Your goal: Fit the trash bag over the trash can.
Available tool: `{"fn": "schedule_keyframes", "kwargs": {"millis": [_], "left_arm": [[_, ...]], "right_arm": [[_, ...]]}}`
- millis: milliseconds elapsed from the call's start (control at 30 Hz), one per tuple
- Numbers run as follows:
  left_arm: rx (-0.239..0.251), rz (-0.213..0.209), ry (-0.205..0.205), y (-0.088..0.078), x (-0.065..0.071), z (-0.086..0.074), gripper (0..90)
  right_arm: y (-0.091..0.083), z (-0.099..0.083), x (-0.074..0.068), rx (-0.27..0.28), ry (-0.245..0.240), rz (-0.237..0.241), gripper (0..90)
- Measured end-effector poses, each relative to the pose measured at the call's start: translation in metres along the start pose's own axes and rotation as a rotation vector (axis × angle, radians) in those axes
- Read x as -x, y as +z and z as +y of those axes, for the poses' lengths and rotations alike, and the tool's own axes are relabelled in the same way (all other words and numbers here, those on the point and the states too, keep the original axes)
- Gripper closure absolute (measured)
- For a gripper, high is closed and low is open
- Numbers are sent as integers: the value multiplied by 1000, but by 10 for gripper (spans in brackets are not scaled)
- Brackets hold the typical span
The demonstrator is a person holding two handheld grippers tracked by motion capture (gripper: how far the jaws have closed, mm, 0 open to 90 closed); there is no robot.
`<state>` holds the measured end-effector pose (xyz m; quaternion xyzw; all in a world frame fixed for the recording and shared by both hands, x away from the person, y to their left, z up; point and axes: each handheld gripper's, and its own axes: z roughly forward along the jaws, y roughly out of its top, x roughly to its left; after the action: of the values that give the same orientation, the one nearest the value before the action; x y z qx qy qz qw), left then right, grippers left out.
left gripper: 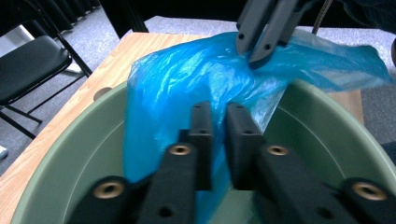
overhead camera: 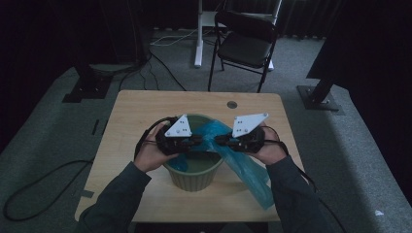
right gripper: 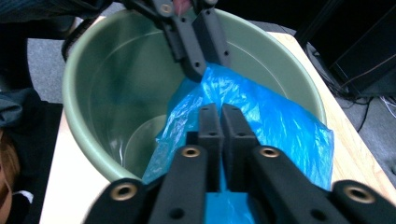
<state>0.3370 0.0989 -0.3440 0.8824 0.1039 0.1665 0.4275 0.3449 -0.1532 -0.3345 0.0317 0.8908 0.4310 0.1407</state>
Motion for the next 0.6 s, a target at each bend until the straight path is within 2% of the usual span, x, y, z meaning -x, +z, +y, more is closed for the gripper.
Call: {"fn": "schedule_keyframes", "kwargs": {"millis": [33,100,333,600], "left_arm": [[-1,0,-2,-1,0,-1,877],[0,7,-5,-3,-1,-2,884],[0,19,-25,-9,-4,-9,883],[-5,49,-69,-20,-10,-26,881]], "right_arm": [[-2,0,0,10,2,-2,762],[-6,-1,0,21,5,-3,727],[-17,-9,2,31,29,-28,684],[-27,-21,3,25,55,-58,660]]}}
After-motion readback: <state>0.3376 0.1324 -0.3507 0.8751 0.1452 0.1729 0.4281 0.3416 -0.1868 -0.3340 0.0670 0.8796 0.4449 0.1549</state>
